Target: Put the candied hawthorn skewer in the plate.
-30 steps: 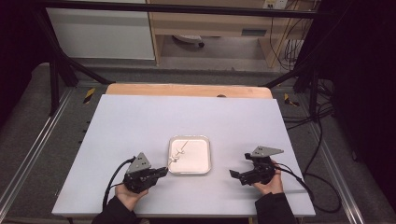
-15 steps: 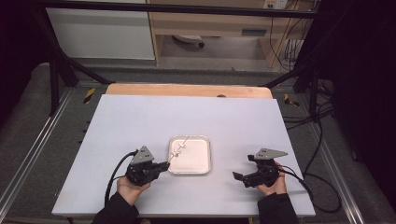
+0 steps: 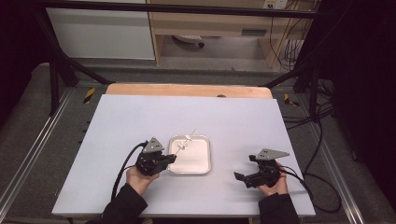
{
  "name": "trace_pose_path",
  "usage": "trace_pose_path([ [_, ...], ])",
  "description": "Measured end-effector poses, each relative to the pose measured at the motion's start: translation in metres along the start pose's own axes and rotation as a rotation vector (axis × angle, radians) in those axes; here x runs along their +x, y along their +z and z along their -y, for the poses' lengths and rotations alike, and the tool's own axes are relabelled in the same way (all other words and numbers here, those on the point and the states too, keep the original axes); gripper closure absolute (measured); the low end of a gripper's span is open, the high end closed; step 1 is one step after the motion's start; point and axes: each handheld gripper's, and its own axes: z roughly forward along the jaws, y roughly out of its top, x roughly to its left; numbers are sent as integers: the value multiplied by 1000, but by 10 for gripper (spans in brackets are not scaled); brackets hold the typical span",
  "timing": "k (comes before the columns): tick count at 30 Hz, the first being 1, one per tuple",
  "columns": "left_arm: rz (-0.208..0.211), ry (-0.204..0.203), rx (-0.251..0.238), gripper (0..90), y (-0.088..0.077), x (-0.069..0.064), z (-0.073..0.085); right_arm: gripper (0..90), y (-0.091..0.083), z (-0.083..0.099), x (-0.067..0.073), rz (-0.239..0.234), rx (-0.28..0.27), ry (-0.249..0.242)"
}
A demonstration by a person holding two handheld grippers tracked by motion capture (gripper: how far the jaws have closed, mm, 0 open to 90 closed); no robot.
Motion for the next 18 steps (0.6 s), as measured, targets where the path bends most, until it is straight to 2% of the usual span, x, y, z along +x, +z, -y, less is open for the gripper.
trace_pose_path([
  [10, -33, -7, 69, 878, 20, 2, -3, 7, 1, 0, 0, 1, 2, -4],
  [18, -59, 8, 131, 878, 30, -1, 2, 8, 2, 1, 1, 1, 11, -2],
])
